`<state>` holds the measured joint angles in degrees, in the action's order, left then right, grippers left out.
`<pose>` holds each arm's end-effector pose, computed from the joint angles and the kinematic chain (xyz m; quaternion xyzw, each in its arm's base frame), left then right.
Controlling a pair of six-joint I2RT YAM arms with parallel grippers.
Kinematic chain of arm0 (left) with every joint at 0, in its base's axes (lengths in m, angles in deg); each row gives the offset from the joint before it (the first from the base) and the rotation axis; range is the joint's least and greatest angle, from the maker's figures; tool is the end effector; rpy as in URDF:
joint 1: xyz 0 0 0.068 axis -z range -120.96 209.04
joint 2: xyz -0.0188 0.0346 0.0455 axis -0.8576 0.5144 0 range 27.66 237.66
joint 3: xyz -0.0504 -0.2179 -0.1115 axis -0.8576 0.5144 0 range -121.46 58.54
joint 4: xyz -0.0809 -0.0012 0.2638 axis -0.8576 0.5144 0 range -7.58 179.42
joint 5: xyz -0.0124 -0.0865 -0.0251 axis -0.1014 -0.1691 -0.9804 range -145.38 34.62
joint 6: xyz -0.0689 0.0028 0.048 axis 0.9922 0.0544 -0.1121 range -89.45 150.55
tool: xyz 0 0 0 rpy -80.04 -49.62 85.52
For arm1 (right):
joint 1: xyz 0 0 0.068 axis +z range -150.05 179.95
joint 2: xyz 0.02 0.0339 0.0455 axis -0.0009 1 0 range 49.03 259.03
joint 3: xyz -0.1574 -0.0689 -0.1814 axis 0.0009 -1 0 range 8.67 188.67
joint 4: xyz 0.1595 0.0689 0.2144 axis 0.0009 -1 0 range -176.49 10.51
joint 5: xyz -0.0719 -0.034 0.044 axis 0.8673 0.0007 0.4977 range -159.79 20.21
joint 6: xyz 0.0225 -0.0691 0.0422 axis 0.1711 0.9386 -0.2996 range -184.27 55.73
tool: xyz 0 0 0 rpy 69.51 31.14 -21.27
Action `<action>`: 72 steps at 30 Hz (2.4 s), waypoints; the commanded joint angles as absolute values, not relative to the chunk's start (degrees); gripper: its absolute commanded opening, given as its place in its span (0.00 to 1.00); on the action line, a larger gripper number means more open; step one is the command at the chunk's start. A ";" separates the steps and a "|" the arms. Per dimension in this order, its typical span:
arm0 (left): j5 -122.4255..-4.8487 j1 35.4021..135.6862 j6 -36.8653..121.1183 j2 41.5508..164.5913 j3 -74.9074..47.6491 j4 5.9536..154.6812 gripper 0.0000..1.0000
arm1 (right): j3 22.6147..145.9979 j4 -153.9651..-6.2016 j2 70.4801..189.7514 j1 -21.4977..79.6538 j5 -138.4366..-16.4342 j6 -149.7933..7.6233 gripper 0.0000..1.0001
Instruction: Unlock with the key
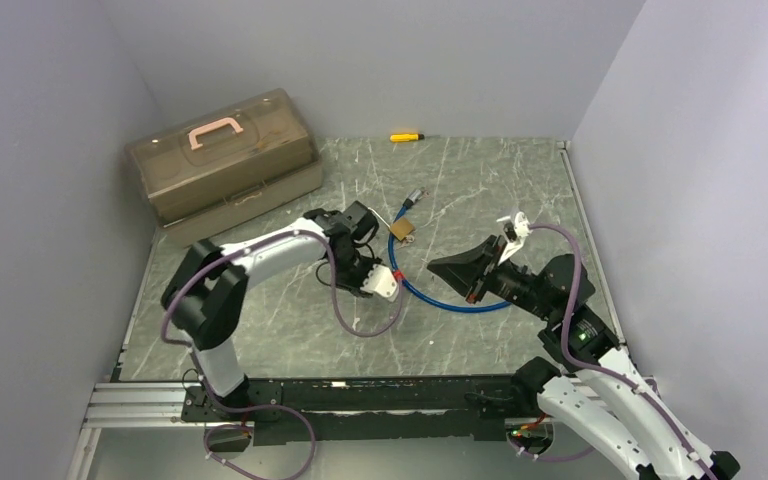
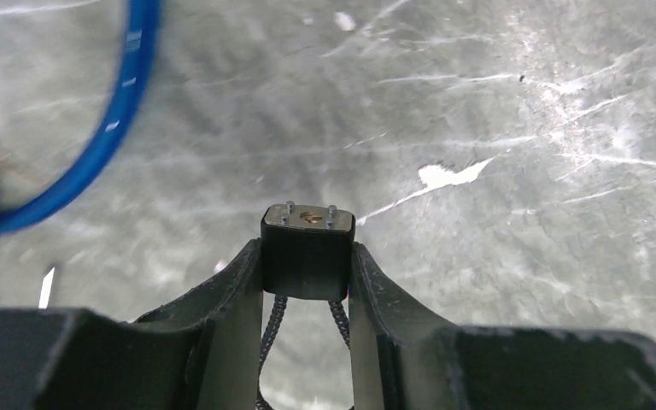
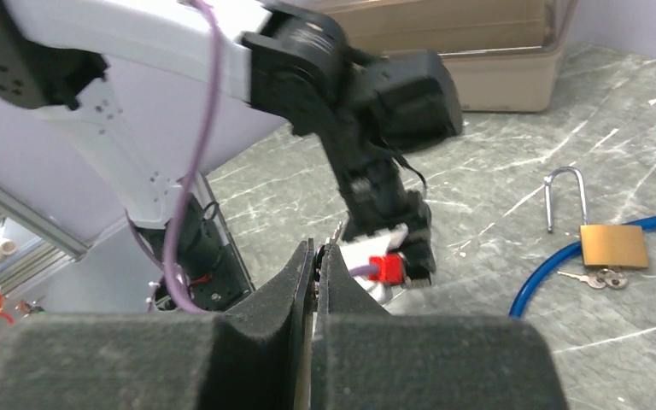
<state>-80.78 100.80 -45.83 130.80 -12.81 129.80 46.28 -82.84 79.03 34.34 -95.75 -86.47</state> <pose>0.2430 -0.2593 0.1233 0.8437 0.4813 -0.1816 0.1531 0.1485 0.1406 0.3380 -0.2341 0.6418 0.4731 0.5564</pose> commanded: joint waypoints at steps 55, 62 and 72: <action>-54.53 115.50 -30.76 78.14 -14.77 114.36 0.00 | 58.48 -63.07 94.26 30.48 -122.67 -81.29 0.00; -42.54 120.25 -30.81 80.27 -12.06 109.54 0.00 | 62.48 -67.11 101.53 33.15 -116.34 -83.02 0.00; -45.81 120.44 -29.55 80.04 -9.98 103.49 0.00 | 65.88 -68.30 104.10 35.48 -112.92 -85.68 0.00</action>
